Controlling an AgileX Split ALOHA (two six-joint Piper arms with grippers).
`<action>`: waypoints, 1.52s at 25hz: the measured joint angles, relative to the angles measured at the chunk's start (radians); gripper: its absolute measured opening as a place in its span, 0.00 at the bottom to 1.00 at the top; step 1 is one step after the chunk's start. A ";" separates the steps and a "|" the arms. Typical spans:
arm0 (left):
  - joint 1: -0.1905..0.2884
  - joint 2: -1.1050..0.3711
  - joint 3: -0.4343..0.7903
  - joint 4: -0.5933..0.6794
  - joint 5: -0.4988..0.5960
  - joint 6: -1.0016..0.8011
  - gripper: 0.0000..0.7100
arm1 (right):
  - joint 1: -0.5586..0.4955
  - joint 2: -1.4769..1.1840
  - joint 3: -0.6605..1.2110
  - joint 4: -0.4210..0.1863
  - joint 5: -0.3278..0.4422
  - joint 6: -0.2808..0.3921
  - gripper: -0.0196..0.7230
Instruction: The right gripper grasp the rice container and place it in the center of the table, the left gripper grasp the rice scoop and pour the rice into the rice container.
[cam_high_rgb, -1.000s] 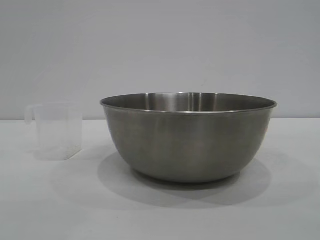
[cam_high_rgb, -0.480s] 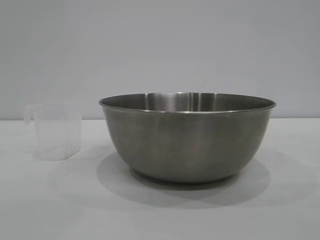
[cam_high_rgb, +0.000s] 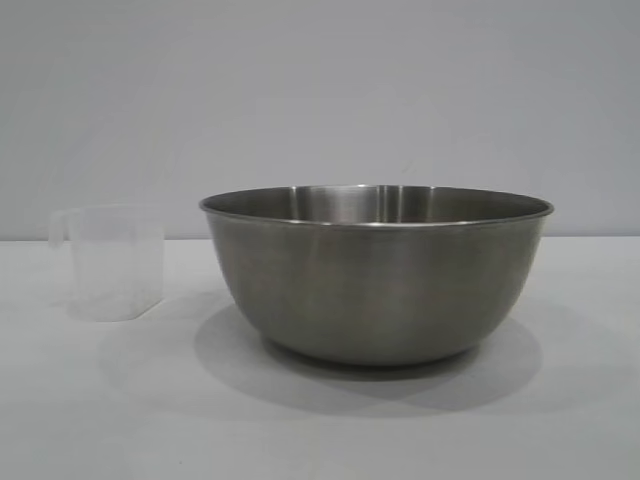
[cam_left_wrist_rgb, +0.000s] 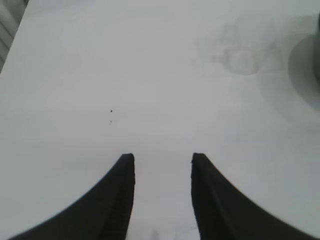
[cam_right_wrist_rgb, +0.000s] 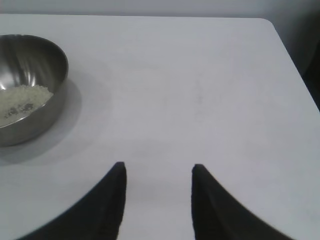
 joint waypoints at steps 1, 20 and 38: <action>0.000 0.000 0.000 -0.001 0.000 0.000 0.32 | 0.000 0.000 0.000 0.000 0.000 0.000 0.38; -0.046 -0.002 0.002 -0.005 0.000 0.000 0.32 | 0.000 0.000 0.002 0.000 0.000 0.000 0.38; -0.050 -0.002 0.003 0.021 0.000 0.033 0.32 | 0.000 0.000 0.002 0.000 0.000 0.000 0.38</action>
